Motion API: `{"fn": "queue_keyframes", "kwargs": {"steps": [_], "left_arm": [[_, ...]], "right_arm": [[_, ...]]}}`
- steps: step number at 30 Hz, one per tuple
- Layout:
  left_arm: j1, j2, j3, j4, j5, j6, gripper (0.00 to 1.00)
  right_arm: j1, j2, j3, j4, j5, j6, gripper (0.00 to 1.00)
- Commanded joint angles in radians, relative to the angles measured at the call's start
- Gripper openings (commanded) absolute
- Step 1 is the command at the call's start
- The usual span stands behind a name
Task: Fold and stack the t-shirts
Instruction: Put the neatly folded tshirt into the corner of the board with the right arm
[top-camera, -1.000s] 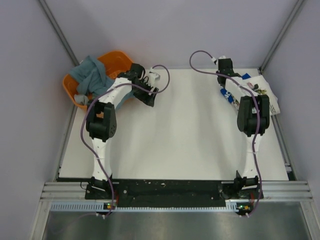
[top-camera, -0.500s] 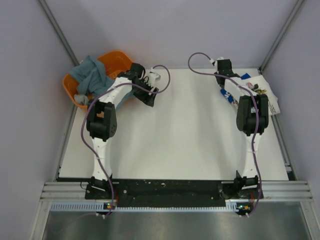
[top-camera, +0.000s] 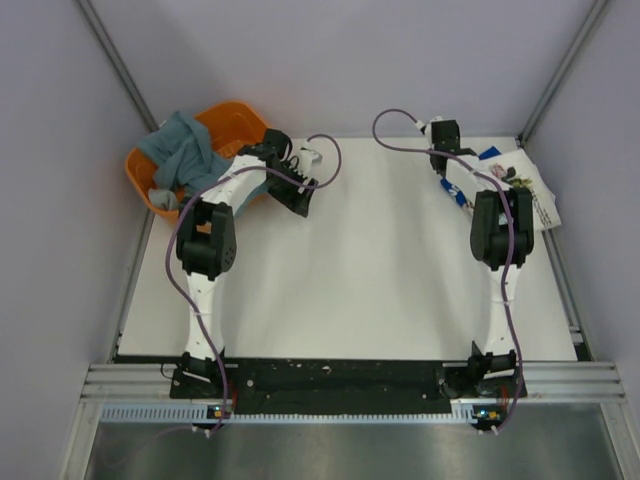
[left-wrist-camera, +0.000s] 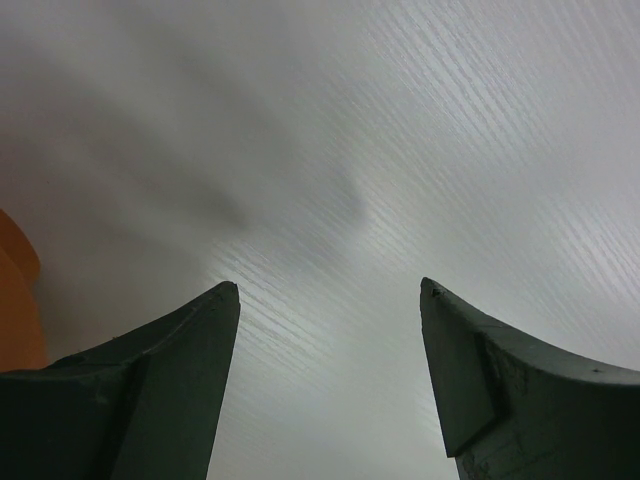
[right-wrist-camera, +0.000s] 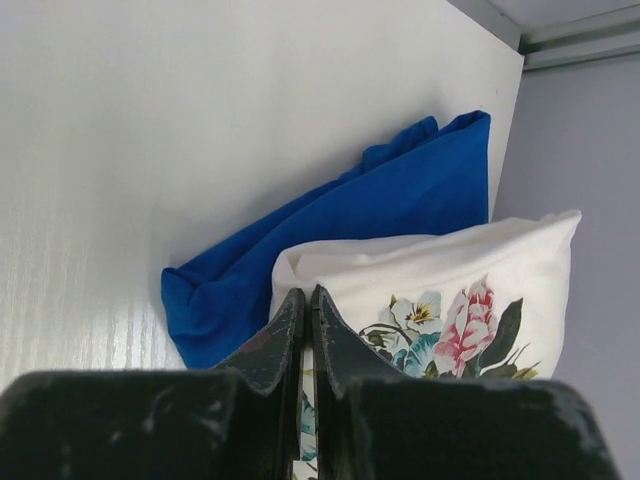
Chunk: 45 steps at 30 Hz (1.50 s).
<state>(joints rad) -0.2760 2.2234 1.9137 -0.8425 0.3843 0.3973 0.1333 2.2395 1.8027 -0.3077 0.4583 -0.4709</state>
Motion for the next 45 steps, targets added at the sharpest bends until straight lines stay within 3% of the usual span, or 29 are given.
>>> {"fn": "queue_keyframes", "kwargs": {"steps": [1, 6, 15, 19, 24, 29, 32, 35, 37, 40, 41, 42, 45], "left_arm": [[0.001, 0.005, 0.044, -0.004, 0.024, 0.02, 0.77], [0.001, 0.007, 0.051, -0.012, 0.025, 0.021, 0.77], [0.001, 0.019, 0.061, -0.017, 0.024, 0.026, 0.77], [0.001, 0.025, 0.062, -0.017, 0.024, 0.028, 0.77], [0.001, 0.035, 0.068, -0.02, 0.022, 0.026, 0.77], [0.001, 0.036, 0.065, -0.026, 0.018, 0.032, 0.77], [0.001, 0.035, 0.065, -0.029, 0.016, 0.034, 0.77], [0.001, 0.024, 0.067, -0.032, 0.018, 0.032, 0.77], [0.001, 0.007, 0.059, -0.035, 0.022, 0.032, 0.77], [0.001, -0.025, 0.044, -0.033, 0.027, 0.037, 0.77], [0.001, -0.036, 0.038, -0.032, 0.024, 0.038, 0.77], [0.001, -0.05, 0.027, -0.032, 0.024, 0.04, 0.77], [0.001, -0.1, -0.021, -0.027, 0.021, 0.041, 0.77]], "right_arm": [[0.035, -0.089, -0.017, 0.048, -0.085, -0.017, 0.0], [0.06, -0.219, -0.166, 0.172, -0.135, -0.075, 0.0], [0.083, -0.287, -0.301, 0.22, -0.242, -0.193, 0.0], [0.106, -0.284, -0.352, 0.142, -0.374, -0.232, 0.0], [0.114, -0.195, -0.277, 0.001, -0.49, -0.19, 0.0], [0.114, -0.133, -0.233, -0.039, -0.471, -0.18, 0.0], [0.114, -0.144, -0.233, -0.039, -0.472, -0.161, 0.15], [0.114, -0.184, -0.227, -0.038, -0.506, -0.121, 0.4], [0.115, -0.221, -0.227, -0.039, -0.523, -0.101, 0.51], [0.127, -0.291, -0.232, -0.039, -0.527, -0.075, 0.85], [0.132, -0.316, -0.235, -0.038, -0.527, -0.065, 0.93], [0.138, -0.34, -0.241, -0.037, -0.527, -0.051, 0.99], [0.147, -0.444, -0.296, -0.002, -0.549, 0.003, 0.99]]}}
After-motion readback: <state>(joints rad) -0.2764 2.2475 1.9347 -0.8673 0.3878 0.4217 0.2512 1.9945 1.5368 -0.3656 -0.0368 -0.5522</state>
